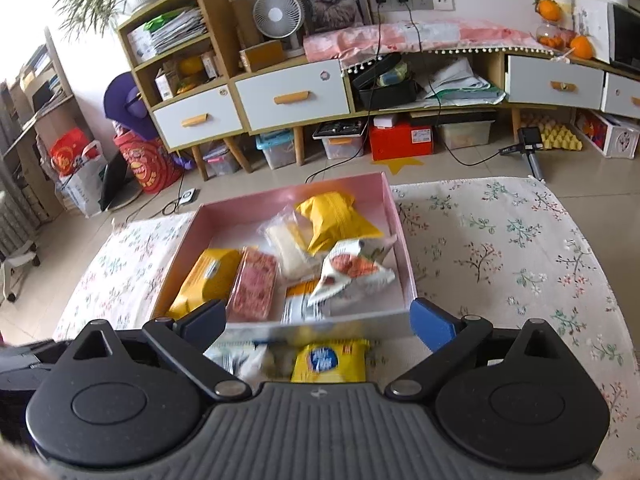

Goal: Organize snacks
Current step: 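Withdraw both grippers from the box back over the loose snacks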

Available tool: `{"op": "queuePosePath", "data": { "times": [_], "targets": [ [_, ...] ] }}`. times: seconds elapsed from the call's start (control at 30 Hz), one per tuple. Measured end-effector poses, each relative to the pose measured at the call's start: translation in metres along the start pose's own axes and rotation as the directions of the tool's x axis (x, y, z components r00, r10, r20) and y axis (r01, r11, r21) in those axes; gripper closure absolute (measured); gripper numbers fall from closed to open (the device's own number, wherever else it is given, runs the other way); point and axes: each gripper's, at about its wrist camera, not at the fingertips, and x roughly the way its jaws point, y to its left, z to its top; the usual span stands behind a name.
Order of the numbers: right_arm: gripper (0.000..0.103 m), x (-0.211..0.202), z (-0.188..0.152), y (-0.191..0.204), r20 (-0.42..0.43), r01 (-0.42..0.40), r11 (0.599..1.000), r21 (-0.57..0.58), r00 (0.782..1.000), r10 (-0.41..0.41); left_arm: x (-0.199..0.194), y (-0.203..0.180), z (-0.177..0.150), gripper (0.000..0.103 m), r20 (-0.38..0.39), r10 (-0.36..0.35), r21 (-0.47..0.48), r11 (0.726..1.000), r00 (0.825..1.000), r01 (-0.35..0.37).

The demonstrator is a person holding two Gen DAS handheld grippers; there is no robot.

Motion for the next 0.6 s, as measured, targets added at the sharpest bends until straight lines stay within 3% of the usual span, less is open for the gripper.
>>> {"op": "queuePosePath", "data": {
  "times": [0.3, 0.6],
  "targets": [
    [0.002, -0.022, -0.024, 0.002, 0.007, -0.006, 1.000, -0.016, 1.000, 0.007, -0.020, -0.001, -0.030, 0.004, -0.044, 0.016, 0.008, 1.000, 0.999, -0.016],
    [0.001, -0.027, -0.051, -0.001, 0.019, 0.012, 0.999, -0.052, 1.000, -0.011, -0.025, -0.001, -0.054, 0.003, -0.035, 0.028, 0.058, 0.998, 0.999, -0.026]
  ]
}}
